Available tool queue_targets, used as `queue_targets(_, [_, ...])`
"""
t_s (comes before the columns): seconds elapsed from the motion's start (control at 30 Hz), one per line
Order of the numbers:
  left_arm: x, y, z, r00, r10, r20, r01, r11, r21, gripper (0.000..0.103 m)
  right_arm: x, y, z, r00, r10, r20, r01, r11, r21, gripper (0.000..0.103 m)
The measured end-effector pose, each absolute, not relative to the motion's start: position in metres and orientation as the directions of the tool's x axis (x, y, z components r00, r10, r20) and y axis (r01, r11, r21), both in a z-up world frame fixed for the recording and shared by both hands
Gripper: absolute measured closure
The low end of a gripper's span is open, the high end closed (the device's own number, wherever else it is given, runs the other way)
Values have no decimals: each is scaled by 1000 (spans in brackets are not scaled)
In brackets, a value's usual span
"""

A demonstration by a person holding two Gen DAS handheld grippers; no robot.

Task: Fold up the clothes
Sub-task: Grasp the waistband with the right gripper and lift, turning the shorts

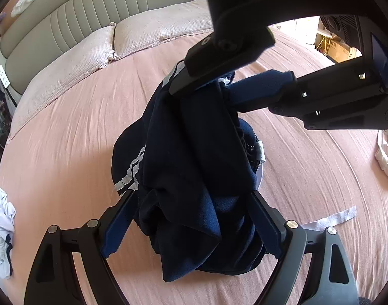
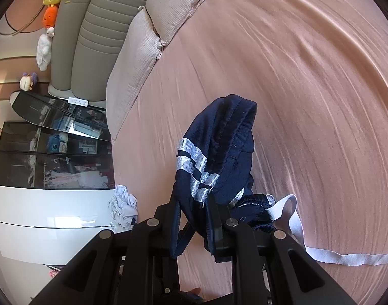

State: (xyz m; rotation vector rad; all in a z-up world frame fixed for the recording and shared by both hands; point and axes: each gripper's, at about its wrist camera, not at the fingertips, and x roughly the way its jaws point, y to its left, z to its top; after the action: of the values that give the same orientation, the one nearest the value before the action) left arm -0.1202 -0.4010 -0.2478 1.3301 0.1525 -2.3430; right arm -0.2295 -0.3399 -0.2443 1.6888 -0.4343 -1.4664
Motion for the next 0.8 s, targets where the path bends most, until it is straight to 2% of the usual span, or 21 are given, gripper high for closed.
queue_targets(0.23, [-116,-405,-252,-464,-287,-838,435,-898,67,17,-231,-334,-245,255,-729,-635,243,-588,772,87])
queue_targets(0.3, [-116,-413,-254,-478,-263,-838,449,-893,25,24,-230,-334,-246,256,-726,-638,248,-588,770,87])
queue_targets(0.47, [-111,-434,-254,-479,-251,-841,491,-871,-20,56,-230,-331,-249,258,-726,-637,243,-590,770,87])
queue_targets(0.63, [-102,-458,-248,-488,-262,-832,538,-841,-51,66,-230,-326,-251,262,-730,-631,261,-576,775,87])
queue_targets(0.8, [-87,-467,-246,-472,-292,-832,575,-817,-40,67,-224,-324,-249,231,-683,-693,356,-604,713,87])
